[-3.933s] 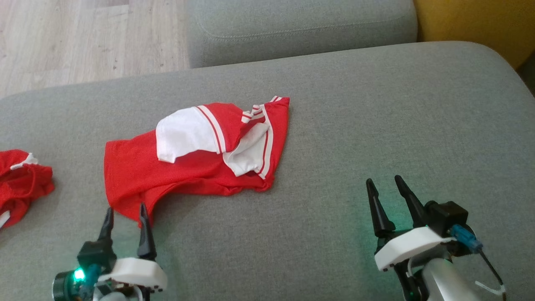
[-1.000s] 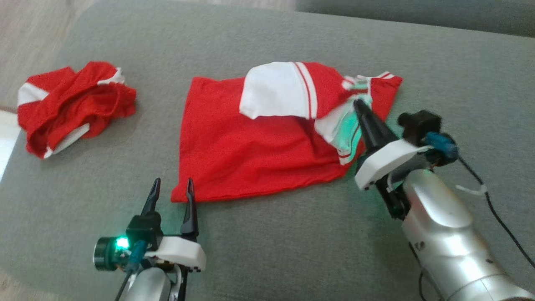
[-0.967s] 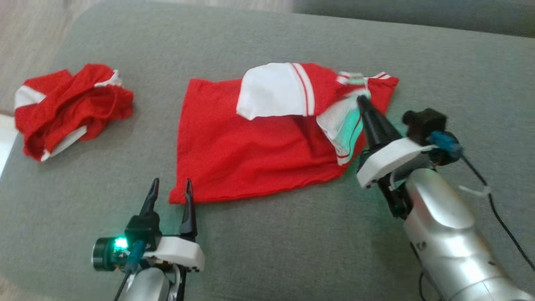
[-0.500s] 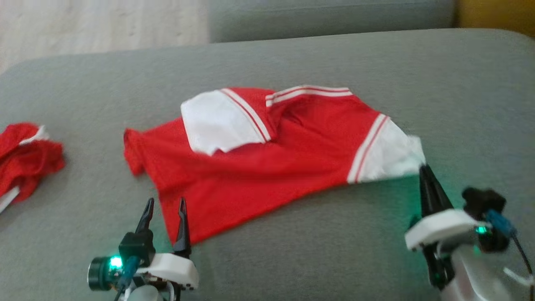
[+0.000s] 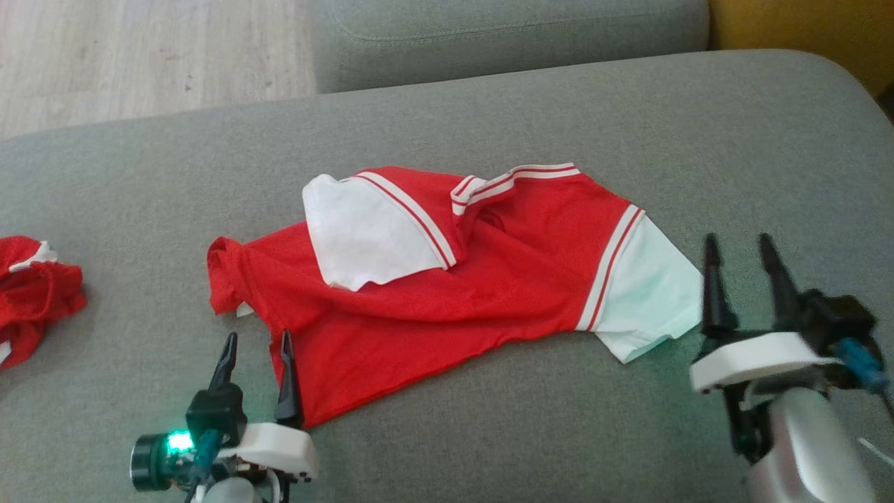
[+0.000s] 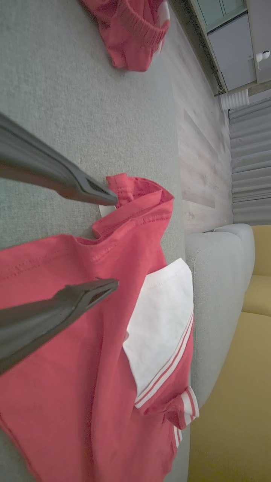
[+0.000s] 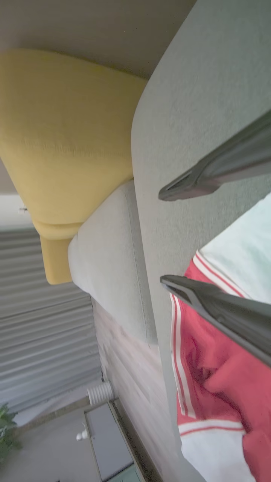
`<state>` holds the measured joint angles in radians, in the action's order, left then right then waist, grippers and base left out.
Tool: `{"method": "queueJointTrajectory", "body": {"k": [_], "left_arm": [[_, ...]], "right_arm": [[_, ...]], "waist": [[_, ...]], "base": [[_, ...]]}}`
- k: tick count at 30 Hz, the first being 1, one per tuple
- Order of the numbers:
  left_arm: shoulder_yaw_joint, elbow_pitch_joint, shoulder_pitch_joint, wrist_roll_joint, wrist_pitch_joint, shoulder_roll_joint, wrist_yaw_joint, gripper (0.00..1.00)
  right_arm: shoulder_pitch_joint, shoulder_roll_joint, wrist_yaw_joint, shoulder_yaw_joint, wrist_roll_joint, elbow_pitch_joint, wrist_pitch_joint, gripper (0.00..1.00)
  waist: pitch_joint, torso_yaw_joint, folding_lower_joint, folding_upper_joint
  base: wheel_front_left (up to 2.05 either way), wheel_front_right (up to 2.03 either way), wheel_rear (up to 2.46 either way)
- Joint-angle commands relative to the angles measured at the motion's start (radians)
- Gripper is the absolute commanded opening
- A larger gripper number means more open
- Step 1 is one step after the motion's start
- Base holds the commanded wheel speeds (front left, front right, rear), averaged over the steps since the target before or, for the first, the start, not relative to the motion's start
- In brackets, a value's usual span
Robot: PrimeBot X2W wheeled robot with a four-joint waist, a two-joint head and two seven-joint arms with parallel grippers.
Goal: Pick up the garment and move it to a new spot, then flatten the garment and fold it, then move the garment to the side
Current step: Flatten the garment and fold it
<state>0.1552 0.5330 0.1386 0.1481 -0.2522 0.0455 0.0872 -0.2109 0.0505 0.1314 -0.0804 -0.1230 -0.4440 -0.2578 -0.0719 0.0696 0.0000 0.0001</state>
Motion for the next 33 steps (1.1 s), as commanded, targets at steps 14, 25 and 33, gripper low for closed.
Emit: {"method": "queueJointTrajectory", "body": {"k": [14,25,33], "left_arm": [[-0.072,-0.058,-0.065,-0.021,-0.010,0.005,-0.023,1.00],[-0.029,-0.032,-0.066,0.050,-0.010,0.005,-0.067,1.00],[0.068,0.093,-0.043,0.176,-0.010,0.005,-0.115,1.00]], "right_arm": [[0.002,0.000,-0.001,0.193,-0.015,-0.087,-0.004,1.00],[-0.005,0.000,-0.001,0.201,-0.024,-0.087,-0.004,1.00],[-0.008,0.000,-0.001,0.184,-0.012,-0.093,-0.004,1.00]], "waist": [[0.054,-0.022,0.0000,-0.0001],[0.026,-0.024,0.0000,-0.0001],[-0.002,-0.013,0.0000,-0.0001]], "base": [[0.00,0.00,0.00],[0.00,0.00,0.00],[0.00,0.00,0.00]]}}
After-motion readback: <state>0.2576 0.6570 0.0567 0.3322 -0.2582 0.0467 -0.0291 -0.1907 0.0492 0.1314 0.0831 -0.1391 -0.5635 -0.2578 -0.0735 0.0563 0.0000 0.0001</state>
